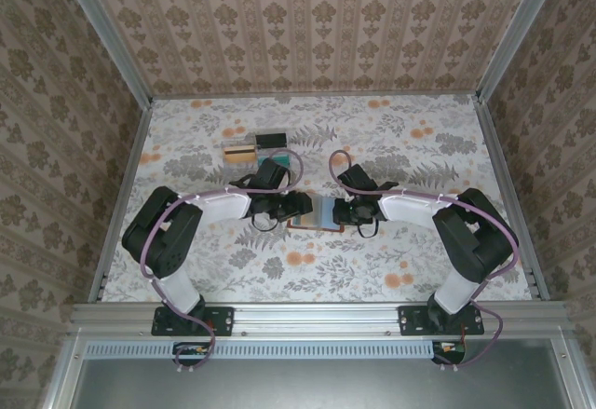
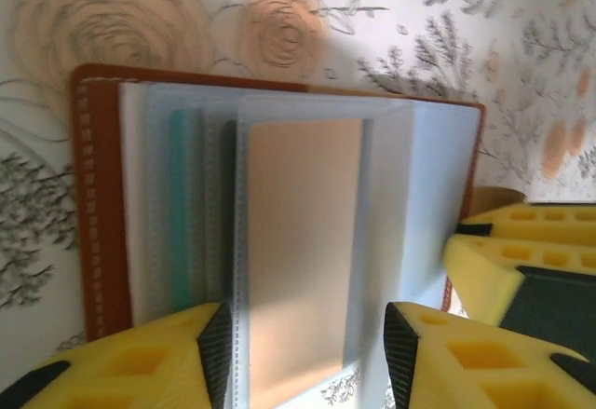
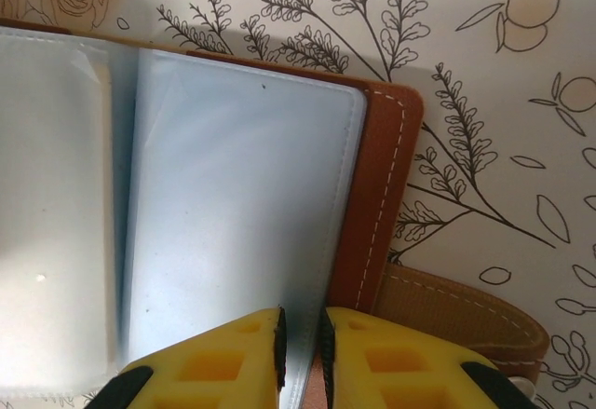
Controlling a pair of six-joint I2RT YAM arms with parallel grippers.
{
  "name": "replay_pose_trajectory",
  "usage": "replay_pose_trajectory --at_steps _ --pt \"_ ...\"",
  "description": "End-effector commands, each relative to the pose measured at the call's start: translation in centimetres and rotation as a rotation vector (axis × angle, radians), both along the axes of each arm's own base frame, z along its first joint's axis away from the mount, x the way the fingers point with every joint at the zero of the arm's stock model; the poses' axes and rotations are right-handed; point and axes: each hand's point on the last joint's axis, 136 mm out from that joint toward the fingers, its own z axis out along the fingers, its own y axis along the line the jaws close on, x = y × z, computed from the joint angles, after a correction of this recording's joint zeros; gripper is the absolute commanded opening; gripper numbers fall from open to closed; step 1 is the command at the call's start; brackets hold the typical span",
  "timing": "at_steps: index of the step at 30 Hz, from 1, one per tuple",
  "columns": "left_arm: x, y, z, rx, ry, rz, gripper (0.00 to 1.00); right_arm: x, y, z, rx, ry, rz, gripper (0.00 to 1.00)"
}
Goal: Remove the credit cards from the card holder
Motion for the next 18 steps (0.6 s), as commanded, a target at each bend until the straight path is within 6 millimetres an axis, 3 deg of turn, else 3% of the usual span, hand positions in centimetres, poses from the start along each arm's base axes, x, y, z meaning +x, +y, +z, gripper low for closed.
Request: replay_pose_trajectory --at_steps 1,3,9,14,18 --pt "-0.3 -1.8 1.1 -0.074 -0.012 -0.051 0.59 -1.1 -0.8 -2.0 -0.031 0.066 -0.014 0.22" --pt "-0.4 -2.1 1.4 -0.098 -0.022 -0.064 0.75 -1.1 -0.8 -2.0 -0.029 0.068 -0.015 0.23" --pt "-0.6 -2.6 1.9 -0.132 -0.031 -0.082 0.98 -1.0 -1.0 -2.1 -0.021 0.07 -0.025 0.25" --pt "-0.6 -2.4 2.2 -0.129 -0.046 -0.081 1.0 -0.6 -1.8 -1.2 -0.005 0.053 -0.06 0.36" --pt "-0.5 -2.1 2.7 -0.12 -0.057 -0.08 1.0 0.2 -3.1 0.6 0.012 0.009 -0.1 0.44"
